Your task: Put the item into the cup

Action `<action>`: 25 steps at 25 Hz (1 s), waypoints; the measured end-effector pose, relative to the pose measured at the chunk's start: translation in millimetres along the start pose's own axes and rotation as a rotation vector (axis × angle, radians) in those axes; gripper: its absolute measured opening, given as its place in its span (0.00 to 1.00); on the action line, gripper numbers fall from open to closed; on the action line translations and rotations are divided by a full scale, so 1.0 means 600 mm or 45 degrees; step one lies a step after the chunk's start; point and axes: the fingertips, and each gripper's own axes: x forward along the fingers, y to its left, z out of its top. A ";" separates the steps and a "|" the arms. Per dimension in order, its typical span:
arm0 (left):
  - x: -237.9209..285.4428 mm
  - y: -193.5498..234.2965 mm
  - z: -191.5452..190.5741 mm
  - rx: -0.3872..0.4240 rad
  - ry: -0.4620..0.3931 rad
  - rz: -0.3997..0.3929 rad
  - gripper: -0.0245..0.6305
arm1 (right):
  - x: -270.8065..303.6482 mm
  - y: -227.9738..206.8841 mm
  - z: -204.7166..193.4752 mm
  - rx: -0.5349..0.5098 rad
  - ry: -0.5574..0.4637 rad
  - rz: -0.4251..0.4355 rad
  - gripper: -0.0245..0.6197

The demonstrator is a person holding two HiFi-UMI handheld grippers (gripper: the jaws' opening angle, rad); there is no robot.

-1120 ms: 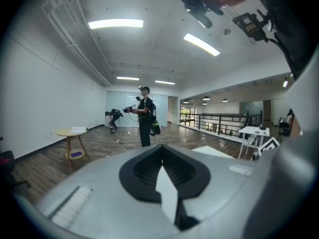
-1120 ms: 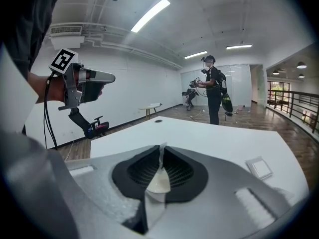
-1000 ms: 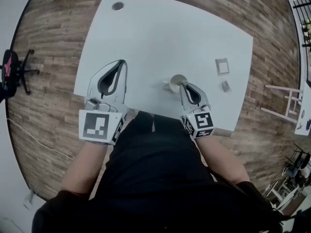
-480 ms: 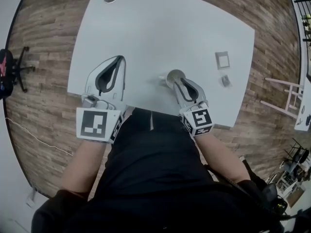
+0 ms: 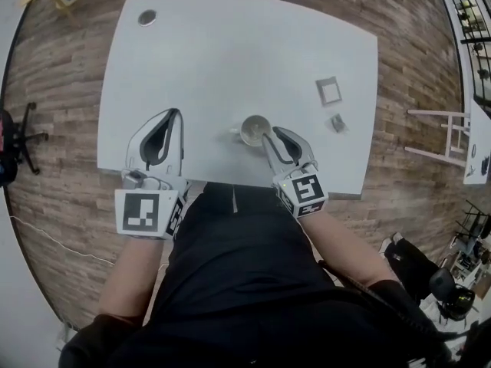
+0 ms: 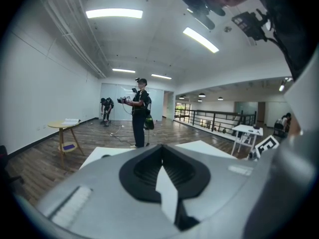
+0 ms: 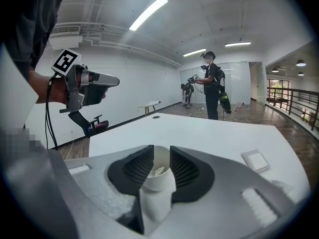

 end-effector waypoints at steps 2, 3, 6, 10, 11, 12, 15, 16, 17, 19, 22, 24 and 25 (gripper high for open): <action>0.001 -0.010 0.002 0.009 -0.004 -0.016 0.05 | -0.007 -0.010 0.002 -0.008 -0.008 -0.024 0.20; 0.002 -0.014 0.003 0.012 -0.007 -0.020 0.05 | -0.010 -0.015 0.003 -0.014 -0.012 -0.033 0.20; 0.003 -0.018 0.012 0.027 -0.019 -0.027 0.05 | -0.018 -0.021 0.013 -0.019 -0.033 -0.049 0.20; 0.005 -0.022 0.030 0.048 -0.048 -0.040 0.05 | -0.031 -0.034 0.025 -0.019 -0.064 -0.086 0.20; 0.007 -0.023 0.035 0.053 -0.056 -0.043 0.05 | -0.034 -0.039 0.027 -0.017 -0.071 -0.098 0.20; 0.009 -0.025 0.040 0.059 -0.064 -0.047 0.05 | -0.036 -0.044 0.031 -0.016 -0.081 -0.109 0.20; 0.020 -0.028 0.058 0.083 -0.096 -0.067 0.05 | -0.039 -0.059 0.046 -0.022 -0.119 -0.143 0.20; 0.023 -0.028 0.065 0.089 -0.109 -0.073 0.05 | -0.039 -0.064 0.052 -0.027 -0.130 -0.158 0.20; 0.024 -0.026 0.071 0.095 -0.125 -0.075 0.05 | -0.039 -0.067 0.058 -0.031 -0.142 -0.171 0.20; 0.023 -0.019 0.085 0.108 -0.166 -0.072 0.05 | -0.036 -0.071 0.069 -0.035 -0.167 -0.188 0.20; 0.024 -0.015 0.092 0.112 -0.196 -0.084 0.05 | -0.033 -0.082 0.072 -0.035 -0.181 -0.220 0.20; 0.024 -0.013 0.088 0.102 -0.196 -0.088 0.05 | -0.037 -0.088 0.070 -0.042 -0.183 -0.238 0.20; 0.025 -0.012 0.088 0.098 -0.199 -0.090 0.05 | -0.041 -0.091 0.071 -0.053 -0.186 -0.249 0.20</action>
